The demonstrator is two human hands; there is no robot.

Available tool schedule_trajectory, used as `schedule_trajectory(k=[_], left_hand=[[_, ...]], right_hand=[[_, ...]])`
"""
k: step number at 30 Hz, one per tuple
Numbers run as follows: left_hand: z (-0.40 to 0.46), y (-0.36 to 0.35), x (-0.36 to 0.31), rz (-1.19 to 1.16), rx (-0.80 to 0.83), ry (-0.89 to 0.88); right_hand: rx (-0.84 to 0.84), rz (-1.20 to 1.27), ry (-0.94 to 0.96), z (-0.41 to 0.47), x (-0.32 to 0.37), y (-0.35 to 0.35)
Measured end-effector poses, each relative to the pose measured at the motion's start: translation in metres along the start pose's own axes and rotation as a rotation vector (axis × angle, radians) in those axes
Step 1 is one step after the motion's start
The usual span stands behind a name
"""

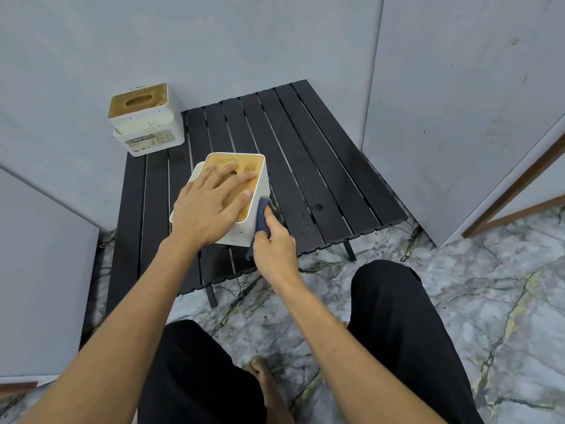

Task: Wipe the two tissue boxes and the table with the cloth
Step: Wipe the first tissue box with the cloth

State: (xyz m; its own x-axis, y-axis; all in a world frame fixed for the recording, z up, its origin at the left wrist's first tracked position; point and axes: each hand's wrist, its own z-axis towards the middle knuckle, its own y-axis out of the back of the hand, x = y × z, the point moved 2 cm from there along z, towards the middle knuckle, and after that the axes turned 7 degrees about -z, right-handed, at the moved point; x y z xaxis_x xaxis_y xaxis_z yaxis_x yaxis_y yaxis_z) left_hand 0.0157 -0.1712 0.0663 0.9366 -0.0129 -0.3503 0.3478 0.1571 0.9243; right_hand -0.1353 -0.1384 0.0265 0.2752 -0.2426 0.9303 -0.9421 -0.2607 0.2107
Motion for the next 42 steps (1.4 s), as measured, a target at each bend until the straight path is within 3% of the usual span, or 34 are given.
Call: schedule_trajectory(k=[11, 22, 31, 35, 42], left_hand=[[0.002, 0.0, -0.003, 0.023, 0.024, 0.032], [0.013, 0.007, -0.017, 0.062, 0.114, 0.178], [0.027, 0.02, -0.003, 0.155, 0.1, 0.265], [0.017, 0.018, -0.005, 0.217, -0.003, 0.128], [0.018, 0.005, 0.004, 0.122, 0.108, 0.062]], right_hand=[[0.016, 0.148, 0.019, -0.057, -0.007, -0.009], [-0.042, 0.17, 0.064, -0.029, 0.015, 0.022], [0.009, 0.173, 0.005, -0.03, -0.005, 0.023], [0.003, 0.187, 0.025, -0.029, 0.001, 0.019], [-0.09, 0.173, 0.005, -0.009, 0.004, 0.009]])
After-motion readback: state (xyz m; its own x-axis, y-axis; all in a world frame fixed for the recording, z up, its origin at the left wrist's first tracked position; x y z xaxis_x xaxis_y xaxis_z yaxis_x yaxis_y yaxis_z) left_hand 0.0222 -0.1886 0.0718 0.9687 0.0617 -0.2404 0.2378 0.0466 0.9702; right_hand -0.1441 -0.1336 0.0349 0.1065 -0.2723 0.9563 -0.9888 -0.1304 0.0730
